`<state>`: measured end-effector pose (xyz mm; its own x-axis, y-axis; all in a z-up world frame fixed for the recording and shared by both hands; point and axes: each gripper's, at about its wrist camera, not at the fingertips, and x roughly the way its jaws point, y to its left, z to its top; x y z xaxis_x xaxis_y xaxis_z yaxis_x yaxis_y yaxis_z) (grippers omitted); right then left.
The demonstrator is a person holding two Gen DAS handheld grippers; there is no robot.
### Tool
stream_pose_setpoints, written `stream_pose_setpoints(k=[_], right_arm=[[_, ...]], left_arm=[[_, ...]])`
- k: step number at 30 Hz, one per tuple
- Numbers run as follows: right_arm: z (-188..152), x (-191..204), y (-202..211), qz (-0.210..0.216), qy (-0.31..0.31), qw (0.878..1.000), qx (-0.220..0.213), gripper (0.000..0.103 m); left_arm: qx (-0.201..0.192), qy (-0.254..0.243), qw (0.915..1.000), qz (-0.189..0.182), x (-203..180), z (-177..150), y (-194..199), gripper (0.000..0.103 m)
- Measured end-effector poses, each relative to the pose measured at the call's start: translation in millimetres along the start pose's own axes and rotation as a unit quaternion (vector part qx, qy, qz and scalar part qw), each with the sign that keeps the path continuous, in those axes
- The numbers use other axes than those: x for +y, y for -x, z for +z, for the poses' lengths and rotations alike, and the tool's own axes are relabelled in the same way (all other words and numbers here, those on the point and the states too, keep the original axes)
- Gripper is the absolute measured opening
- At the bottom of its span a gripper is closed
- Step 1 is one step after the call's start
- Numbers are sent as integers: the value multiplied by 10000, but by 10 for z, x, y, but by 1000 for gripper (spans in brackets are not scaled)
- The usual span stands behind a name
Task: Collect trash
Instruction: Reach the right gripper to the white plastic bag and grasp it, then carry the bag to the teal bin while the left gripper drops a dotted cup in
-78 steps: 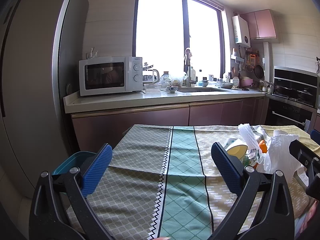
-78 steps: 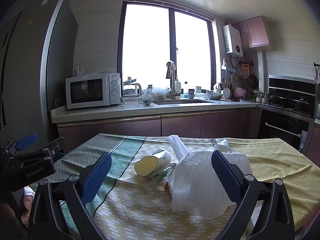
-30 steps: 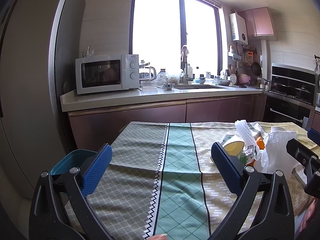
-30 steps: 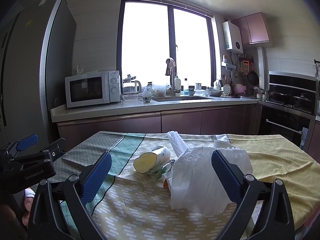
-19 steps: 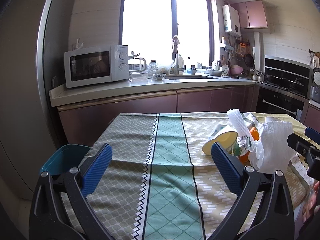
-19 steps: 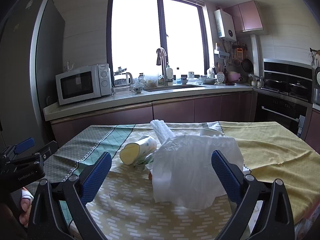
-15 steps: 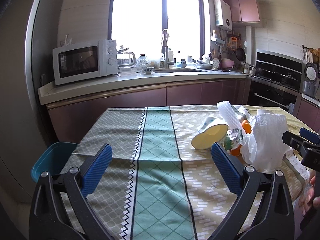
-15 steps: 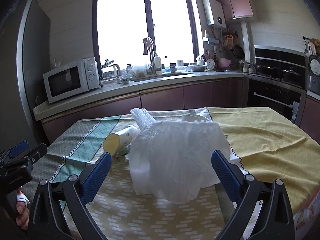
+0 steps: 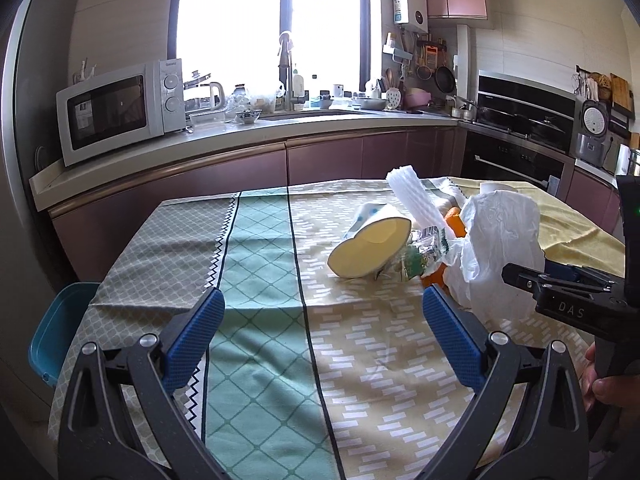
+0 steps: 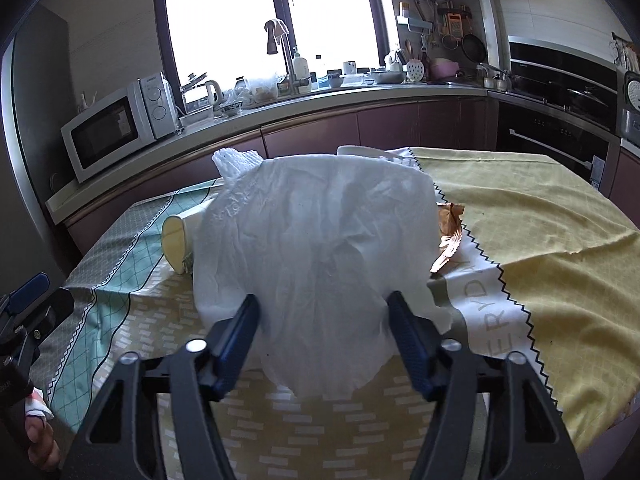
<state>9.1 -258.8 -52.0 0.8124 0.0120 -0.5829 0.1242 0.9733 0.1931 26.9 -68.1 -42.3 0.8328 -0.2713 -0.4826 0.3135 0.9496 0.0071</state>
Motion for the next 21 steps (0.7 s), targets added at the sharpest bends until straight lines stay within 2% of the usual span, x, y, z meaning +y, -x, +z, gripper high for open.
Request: stream_pose_setpoints(k=[1,3,5,11,13,15,17,18,21], right_arm=[[-4,-19,16,51,-18,10000,-13,38],[-3,-49,77,147,-39,9999,-53,17],[11,-60,182,264,-36,9995,-144,12],[119,-2,543,541,117,9971,-521,11],[171,-13,618,680,58,9959,-590,11],[214,-26,671,857,-11,9942,-643,11],[257,-33,691,1007,-88,9927,-664,11],[273,-27,691,1068,-105,9920,-668,11],[317,8,701,1155,-73,9908,-704,11]], left_arm=[[12,-5,10000,3,2,-4,-18,97],[45,16,10000,-45,30,-4,-30,97],[54,20,9999,-87,50,0,-35,97],[5,87,9993,-373,133,38,-35,97],[29,53,9993,-362,164,77,-88,95],[102,-28,9996,-265,197,140,-185,87],[207,-176,9995,-151,215,225,-331,83],[294,-251,9991,-160,218,269,-419,78],[508,-519,9970,-263,173,385,-691,73]])
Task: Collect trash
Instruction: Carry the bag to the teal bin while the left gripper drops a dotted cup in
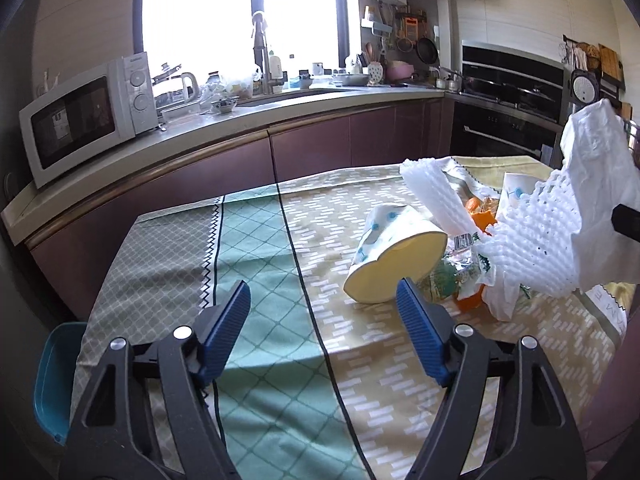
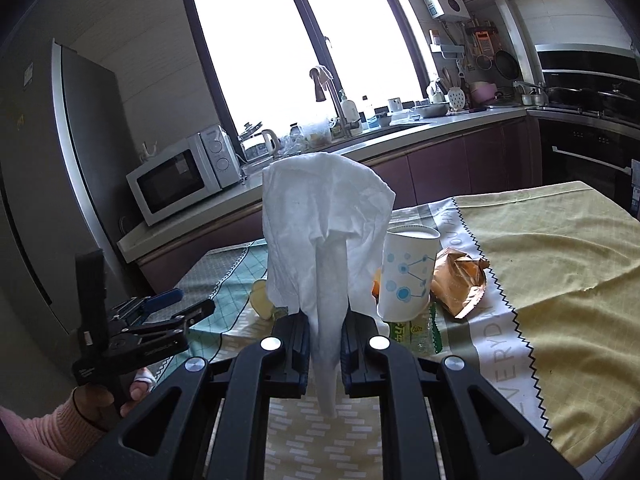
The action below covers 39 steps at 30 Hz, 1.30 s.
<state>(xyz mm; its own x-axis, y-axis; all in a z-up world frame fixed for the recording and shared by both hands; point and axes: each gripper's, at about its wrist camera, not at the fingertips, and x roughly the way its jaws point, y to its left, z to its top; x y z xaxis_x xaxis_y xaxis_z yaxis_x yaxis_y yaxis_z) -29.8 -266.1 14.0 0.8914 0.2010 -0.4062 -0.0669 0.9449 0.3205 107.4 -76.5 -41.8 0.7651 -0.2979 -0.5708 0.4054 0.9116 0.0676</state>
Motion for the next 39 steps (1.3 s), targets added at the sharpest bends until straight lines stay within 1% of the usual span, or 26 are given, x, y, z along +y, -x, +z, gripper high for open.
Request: stream_pose_setpoints(k=[1,2,3,5,6,7,8,9,10,12,14,17,21,23,26,29,33,36,39], right_arm=[[17,12,-4,64,-10,10000,-7,11],[32,22,-5,112,-6,9999,-15,11],[52,35,-1,136,22,9999,-31,11],[100,49,23,199,35,9998,-75,11],[125,46,31,238,14,9997,-103,12],[157,42,44,282,-9,9995,-140,12],[189,37,61,330,-27,9993,-183,13],[219,32,79,385,-40,9990,-224,13],[246,40,92,420,-45,9988,-265,13],[313,41,115,495,-41,9982,-327,13],[359,68,115,575,-13,9977,-359,13],[394,158,53,686,126,9971,-307,13],[386,354,-168,947,289,9951,-74,13],[378,489,-293,1100,391,9932,37,13],[347,740,-533,1497,523,9869,311,13],[305,1091,-818,1940,718,9763,642,13],[241,1635,-1238,2544,983,9559,1088,13],[185,2067,-1538,2912,1158,9398,1365,13],[91,2486,-1827,3151,1298,9257,1640,13]], left_arm=[[68,-115,9999,-8,-27,43,-87,72],[137,-211,9997,-56,-49,83,-171,68],[216,-267,9993,-125,-78,118,-255,65],[374,-361,9981,-317,-128,183,-407,63],[440,-401,9977,-326,-152,210,-482,59],[516,-423,9972,-350,-166,232,-552,56],[602,-409,9966,-385,-168,252,-619,48],[672,-372,9961,-425,-167,269,-672,37],[727,-335,9956,-487,-159,283,-722,33],[800,-279,9950,-525,-133,283,-761,12],[756,-184,9955,-546,-83,282,-745,6],[566,-7,9967,-587,43,292,-616,4],[335,313,9970,-617,307,286,-320,4],[183,482,9971,-568,491,268,-129,4],[-35,715,9966,-399,814,210,173,4],[-215,941,9953,-86,1193,105,504,4],[-272,1212,9909,515,1760,-86,876,4],[-204,1396,9845,1041,2182,-260,1088,4],[-23,1624,9757,1469,2596,-443,1194,4]])
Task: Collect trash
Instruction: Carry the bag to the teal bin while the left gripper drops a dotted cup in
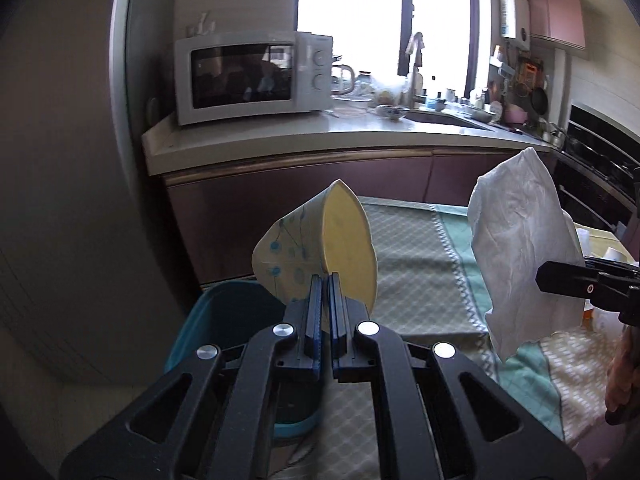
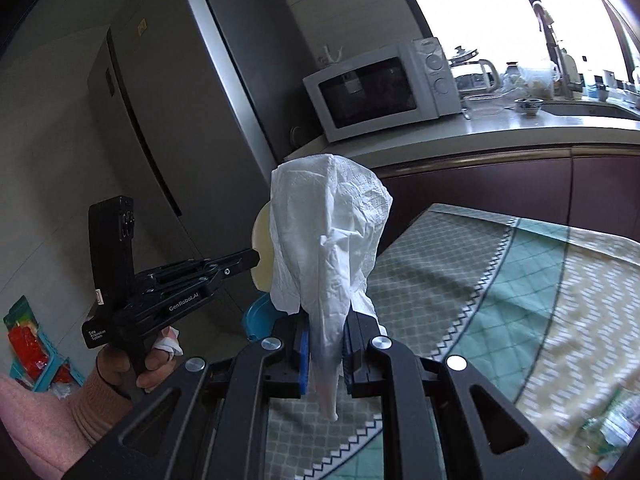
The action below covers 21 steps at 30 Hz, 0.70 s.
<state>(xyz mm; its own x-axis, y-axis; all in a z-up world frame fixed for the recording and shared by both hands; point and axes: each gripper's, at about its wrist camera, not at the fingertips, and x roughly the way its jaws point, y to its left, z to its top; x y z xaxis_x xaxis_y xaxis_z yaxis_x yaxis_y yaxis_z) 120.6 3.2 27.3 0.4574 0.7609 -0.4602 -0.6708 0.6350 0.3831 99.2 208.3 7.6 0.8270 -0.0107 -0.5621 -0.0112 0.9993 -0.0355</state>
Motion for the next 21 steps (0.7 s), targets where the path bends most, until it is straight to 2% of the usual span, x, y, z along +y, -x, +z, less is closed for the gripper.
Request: stream_pose_setpoints(k=[3,8,17,21], right_arm=[[125,121,-455,206,11,9994,275,13],[220,228,-1169,217,-13,9965,806,13],[202,197,-2093,-99,-352,9857,1645,13],[224,175,-2312,-191,-377,9830,1788,15]], left_arm=[[198,100,9990,396,371,-61,-133,4],[667,236,9956,617,758,-217,-496,4],[1339,516,9875,649,1073,-372,-1154,4],[1441,741,9848,621,1195,-443,-1227,5]])
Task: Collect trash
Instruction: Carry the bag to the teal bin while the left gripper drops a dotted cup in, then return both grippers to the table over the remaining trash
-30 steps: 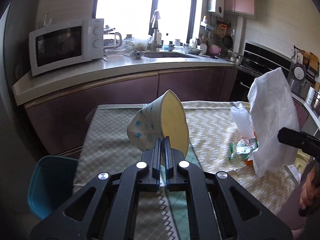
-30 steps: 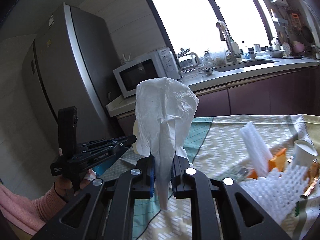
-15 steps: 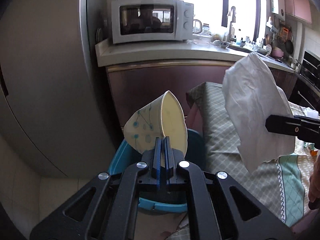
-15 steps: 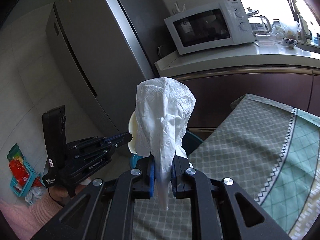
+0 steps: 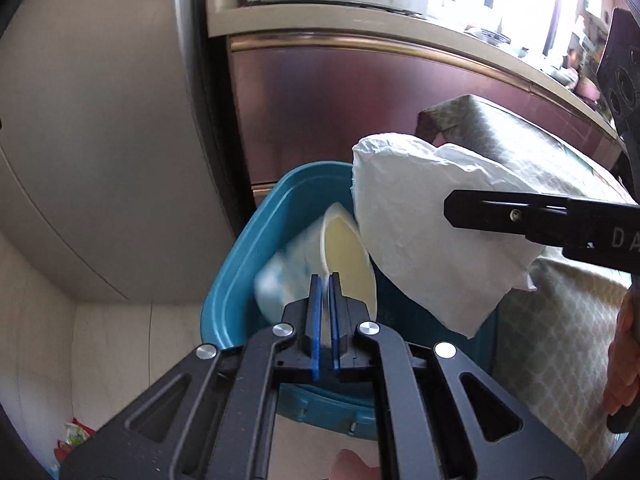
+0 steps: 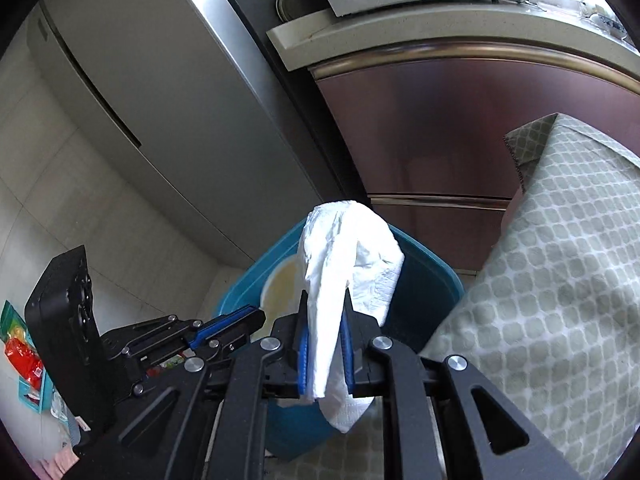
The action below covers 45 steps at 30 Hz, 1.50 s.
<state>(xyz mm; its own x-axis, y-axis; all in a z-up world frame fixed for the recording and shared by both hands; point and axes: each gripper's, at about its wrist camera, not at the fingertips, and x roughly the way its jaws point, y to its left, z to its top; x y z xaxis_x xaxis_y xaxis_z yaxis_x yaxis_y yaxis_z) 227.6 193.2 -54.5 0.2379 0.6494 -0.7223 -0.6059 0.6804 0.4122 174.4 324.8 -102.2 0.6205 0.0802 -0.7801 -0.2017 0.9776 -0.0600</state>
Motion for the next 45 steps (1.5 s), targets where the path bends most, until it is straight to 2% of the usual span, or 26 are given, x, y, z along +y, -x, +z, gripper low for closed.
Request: stream_pose_setpoints(k=[1,3,8,9,14,18,24,28,30,34,36,38,40,45], right_arm=[[20,1,-42,-25,-11,10000,32,17],[48,-5,-82,-97,-3,10000,2,32],[16,-15,10,-92,32,9998,-146,33],[-12,-24,51,-64,40,9998,-200,34],[-283,-90,627,99,141,9980,-614,36],[-571,-161,1258,94,318,9938,-1064,44],[-1134,-455,2214,-340,79,9839,-1755,48],[-1619,-708,2829,-1128,-304,9692,-2168,48],[-1868,-818,3116,-1562,-499,9580,-2353,48],[-2342,-1004,3635,-2392,-881,9289,-2687,49],[-2555,-1094,3845,-2760,-1018,9132,-2819,56],[-2710,-1203,3977,-3041,-1182,9007,-2868,61],[-2848,-1341,4049,-3207,-1330,8953,-2791,64],[-2931,-1647,3810,-3054,-1556,9065,-2466,66]], left_arm=[[4,43,10000,-14,31,16,-18,5],[3,117,9999,-6,89,54,-46,8],[-105,249,9996,0,152,-25,11,9],[-163,246,9996,-7,67,-105,51,9],[-591,77,9980,-227,-65,-159,385,16],[-987,-235,9932,-574,-374,-157,706,24],[-1383,-940,9748,-1476,-1117,-175,1140,34],[-1358,-1418,9564,-2164,-1708,-305,1292,40],[-1260,-1665,9446,-2531,-2041,-394,1347,43],[-1059,-2086,9236,-3036,-2644,-672,1450,47],[-957,-2284,9144,-3203,-2919,-787,1482,49],[-894,-2447,9102,-3219,-3144,-854,1446,50],[-791,-2555,9075,-3240,-3312,-877,1384,50],[-668,-2753,9108,-3003,-3691,-871,1075,50]])
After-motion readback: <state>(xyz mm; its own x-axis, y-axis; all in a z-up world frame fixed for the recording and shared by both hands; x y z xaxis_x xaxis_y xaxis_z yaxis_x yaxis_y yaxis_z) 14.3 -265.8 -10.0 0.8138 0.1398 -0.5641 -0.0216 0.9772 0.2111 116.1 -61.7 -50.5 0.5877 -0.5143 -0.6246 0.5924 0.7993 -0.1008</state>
